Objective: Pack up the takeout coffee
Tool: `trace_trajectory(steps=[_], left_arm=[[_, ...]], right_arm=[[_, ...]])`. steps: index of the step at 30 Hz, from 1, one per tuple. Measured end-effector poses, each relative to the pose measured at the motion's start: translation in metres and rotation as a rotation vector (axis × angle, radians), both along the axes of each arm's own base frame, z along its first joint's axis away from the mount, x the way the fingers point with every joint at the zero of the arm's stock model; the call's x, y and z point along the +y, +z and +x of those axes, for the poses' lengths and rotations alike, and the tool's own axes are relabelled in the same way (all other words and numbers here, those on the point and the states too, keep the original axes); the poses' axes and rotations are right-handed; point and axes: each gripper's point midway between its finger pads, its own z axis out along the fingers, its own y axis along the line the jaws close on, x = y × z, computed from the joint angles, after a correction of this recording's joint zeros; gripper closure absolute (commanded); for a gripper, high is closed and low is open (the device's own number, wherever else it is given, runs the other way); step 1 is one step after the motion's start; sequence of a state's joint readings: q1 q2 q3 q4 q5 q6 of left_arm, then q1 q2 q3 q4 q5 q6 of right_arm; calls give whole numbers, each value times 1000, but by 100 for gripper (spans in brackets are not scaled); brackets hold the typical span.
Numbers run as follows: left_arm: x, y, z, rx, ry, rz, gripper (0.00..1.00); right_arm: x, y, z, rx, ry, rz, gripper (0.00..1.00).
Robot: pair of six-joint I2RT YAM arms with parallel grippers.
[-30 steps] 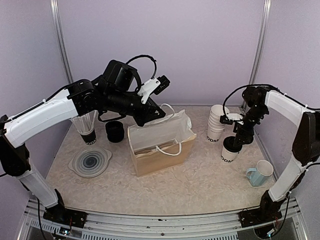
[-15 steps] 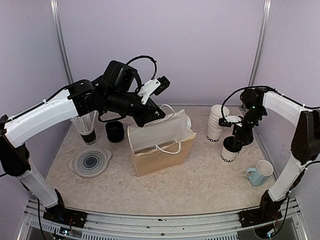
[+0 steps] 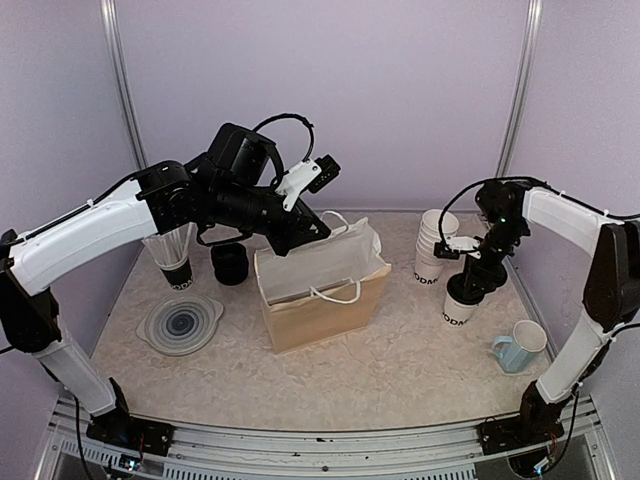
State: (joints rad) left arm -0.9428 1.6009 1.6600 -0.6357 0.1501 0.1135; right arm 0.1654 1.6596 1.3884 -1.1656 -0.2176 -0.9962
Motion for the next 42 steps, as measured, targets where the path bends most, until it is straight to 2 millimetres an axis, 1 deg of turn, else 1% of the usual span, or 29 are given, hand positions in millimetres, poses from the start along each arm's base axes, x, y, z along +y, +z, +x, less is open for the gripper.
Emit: trace_trajectory(steps=[4, 8, 11, 13, 15, 17, 19, 22, 25, 28, 30, 32, 34, 38, 42], left_arm=[[1, 0, 1, 0, 3, 0, 100], [2, 0, 2, 0, 6, 1, 100], [2, 0, 3, 0, 9, 0, 100], [3, 0, 4, 0, 10, 0, 100], [3, 0, 5, 0, 13, 0, 100], [4, 0, 6, 0, 14, 0, 100], [4, 0, 6, 2, 14, -1, 100], [4, -1, 6, 3, 13, 0, 100], [3, -2, 6, 7, 13, 0, 100], [1, -3, 6, 21, 9, -3, 100], [-2, -3, 6, 31, 6, -10, 100], [-4, -1, 6, 40, 7, -18, 100], [-6, 3, 7, 45, 12, -31, 100], [-9, 14, 7, 47, 18, -58, 100], [-13, 22, 1, 50, 12, -79, 100]], right_arm=[[5, 1, -4, -3, 1, 0, 34], [10, 4, -12, 9, 6, 2, 37], [18, 15, -20, 4, 15, 30, 40], [24, 31, -27, -10, 24, 68, 44], [35, 56, -31, -43, 40, 133, 46], [47, 88, -32, -94, 62, 218, 46], [62, 129, -34, -173, 96, 326, 47], [79, 189, -44, -283, 149, 473, 48], [90, 237, -56, -364, 203, 591, 48], [101, 272, -69, -410, 266, 687, 47], [109, 286, -78, -418, 308, 731, 48], [119, 296, -89, -417, 359, 768, 47], [129, 299, -97, -406, 403, 784, 48], [150, 291, -112, -372, 481, 774, 48], [164, 278, -119, -362, 524, 731, 48]])
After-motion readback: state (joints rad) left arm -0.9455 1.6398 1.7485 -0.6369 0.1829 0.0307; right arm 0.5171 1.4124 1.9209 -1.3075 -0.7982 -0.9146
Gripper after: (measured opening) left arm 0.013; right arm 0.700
